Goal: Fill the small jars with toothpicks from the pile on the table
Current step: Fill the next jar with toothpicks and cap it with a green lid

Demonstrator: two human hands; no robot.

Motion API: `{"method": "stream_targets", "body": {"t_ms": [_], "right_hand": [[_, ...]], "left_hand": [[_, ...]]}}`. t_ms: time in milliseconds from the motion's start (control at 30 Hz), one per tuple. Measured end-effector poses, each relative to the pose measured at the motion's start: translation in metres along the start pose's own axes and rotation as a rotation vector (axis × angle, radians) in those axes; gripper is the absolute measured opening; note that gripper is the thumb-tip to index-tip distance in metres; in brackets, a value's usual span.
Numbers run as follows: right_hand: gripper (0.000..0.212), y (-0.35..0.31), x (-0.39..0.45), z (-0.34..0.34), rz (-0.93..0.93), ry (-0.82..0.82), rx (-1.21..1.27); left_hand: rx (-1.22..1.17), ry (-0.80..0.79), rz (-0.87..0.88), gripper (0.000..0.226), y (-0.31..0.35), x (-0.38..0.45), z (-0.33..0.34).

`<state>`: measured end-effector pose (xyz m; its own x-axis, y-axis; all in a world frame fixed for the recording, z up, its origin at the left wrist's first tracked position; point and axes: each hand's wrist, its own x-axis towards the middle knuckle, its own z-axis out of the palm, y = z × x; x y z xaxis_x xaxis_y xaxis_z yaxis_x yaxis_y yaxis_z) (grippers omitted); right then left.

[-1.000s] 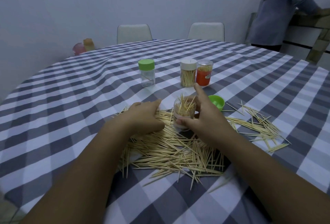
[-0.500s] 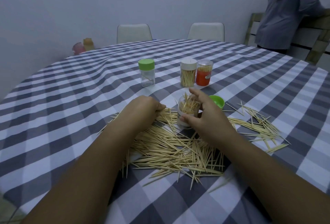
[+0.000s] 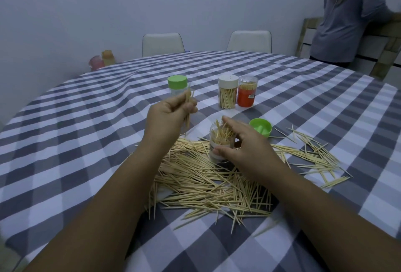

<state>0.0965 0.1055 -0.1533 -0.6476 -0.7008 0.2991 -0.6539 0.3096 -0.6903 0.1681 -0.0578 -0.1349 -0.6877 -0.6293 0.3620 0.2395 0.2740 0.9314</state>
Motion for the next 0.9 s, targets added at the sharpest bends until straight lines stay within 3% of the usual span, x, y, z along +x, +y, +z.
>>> {"method": "stream_targets", "body": {"t_ms": [167, 400, 667, 900], "right_hand": [[0.075, -0.001, 0.000, 0.003, -0.028, -0.015, 0.000], [0.075, -0.002, 0.000, 0.006, -0.057, -0.021, 0.001], [0.075, 0.000, 0.000, 0.007, -0.034, 0.003, 0.018], [0.082, 0.005, 0.000, 0.006, 0.021, 0.046, 0.070]], "left_hand": [[-0.410, 0.014, -0.087, 0.030, 0.009, 0.000, 0.005], [-0.652, -0.039, -0.107, 0.021, 0.020, -0.005, 0.010], [-0.309, -0.219, -0.167, 0.017, 0.005, -0.016, 0.025], [-0.037, -0.286, -0.135, 0.016, 0.002, -0.018, 0.022]]}}
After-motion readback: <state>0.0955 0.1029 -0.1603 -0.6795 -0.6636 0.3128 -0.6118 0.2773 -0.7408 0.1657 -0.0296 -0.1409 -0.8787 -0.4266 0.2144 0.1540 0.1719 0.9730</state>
